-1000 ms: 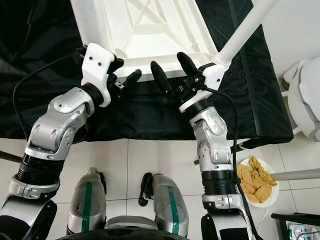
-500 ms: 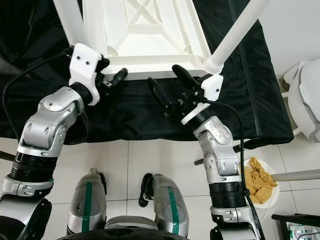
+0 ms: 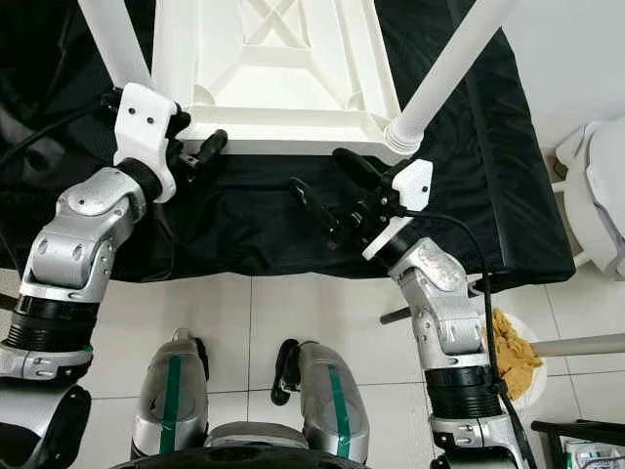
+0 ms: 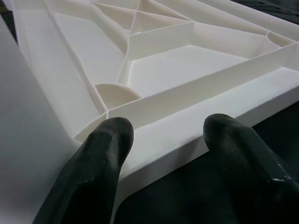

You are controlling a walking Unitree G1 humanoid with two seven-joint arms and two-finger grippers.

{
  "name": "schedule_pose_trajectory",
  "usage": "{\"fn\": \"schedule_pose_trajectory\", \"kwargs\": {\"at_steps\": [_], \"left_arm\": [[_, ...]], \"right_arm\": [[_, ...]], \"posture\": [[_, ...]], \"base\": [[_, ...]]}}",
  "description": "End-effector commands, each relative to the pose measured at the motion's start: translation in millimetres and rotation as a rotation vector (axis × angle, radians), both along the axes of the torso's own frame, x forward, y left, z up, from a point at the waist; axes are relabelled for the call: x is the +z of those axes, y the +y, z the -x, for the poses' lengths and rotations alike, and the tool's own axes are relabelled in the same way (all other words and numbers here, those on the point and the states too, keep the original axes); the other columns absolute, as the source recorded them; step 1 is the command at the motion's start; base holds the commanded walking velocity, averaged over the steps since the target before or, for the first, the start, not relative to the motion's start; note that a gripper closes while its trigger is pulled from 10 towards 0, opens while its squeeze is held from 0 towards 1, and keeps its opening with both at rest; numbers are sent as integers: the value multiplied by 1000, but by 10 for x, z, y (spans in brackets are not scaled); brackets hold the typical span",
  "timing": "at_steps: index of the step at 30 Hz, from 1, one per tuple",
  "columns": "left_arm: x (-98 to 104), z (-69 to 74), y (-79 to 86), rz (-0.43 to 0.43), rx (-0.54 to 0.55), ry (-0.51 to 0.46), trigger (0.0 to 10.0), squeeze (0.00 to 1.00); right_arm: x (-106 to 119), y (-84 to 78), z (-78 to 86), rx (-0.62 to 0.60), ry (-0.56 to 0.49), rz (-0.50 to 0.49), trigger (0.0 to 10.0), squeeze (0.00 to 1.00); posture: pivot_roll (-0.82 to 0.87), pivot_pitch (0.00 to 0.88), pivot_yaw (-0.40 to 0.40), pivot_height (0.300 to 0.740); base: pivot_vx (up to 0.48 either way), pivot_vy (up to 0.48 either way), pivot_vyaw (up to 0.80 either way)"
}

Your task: Building children table

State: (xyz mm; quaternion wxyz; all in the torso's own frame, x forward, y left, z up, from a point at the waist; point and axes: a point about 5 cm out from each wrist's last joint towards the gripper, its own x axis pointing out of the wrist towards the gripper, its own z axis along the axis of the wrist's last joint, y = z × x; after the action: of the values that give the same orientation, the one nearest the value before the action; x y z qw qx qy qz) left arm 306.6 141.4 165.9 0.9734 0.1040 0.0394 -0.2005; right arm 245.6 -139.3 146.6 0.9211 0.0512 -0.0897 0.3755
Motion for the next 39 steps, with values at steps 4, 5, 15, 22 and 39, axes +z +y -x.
{"fn": "schedule_pose_trajectory", "kwargs": {"at_steps": [4, 5, 15, 22, 39], "left_arm": [[-41, -37, 153, -33, 87, 13, 10000, 0], [-38, -37, 155, -34, 87, 12, 10000, 0], [-78, 38, -6, -7, 38, 15, 10000, 0], [-148, 189, -230, 40, -60, -10, 10000, 0], [-327, 391, -299, 94, -72, -60, 10000, 0]], "right_arm": [[17, -104, -9, -12, 0, 22, 10000, 0], [19, -112, -17, -12, -2, 26, 10000, 0], [5, -124, -30, -12, 1, 38, 10000, 0], [-70, -150, -28, -17, 18, 56, 10000, 0], [-222, -152, -181, -105, 53, 43, 10000, 0]], "posture": [[97, 52, -111, 740], [97, 52, -111, 740], [98, 54, -111, 740], [104, 67, -114, 740], [120, 87, -120, 740]], "base": [[0, 0, 0], [0, 0, 0], [0, 0, 0], [0, 0, 0], [0, 0, 0]]}}
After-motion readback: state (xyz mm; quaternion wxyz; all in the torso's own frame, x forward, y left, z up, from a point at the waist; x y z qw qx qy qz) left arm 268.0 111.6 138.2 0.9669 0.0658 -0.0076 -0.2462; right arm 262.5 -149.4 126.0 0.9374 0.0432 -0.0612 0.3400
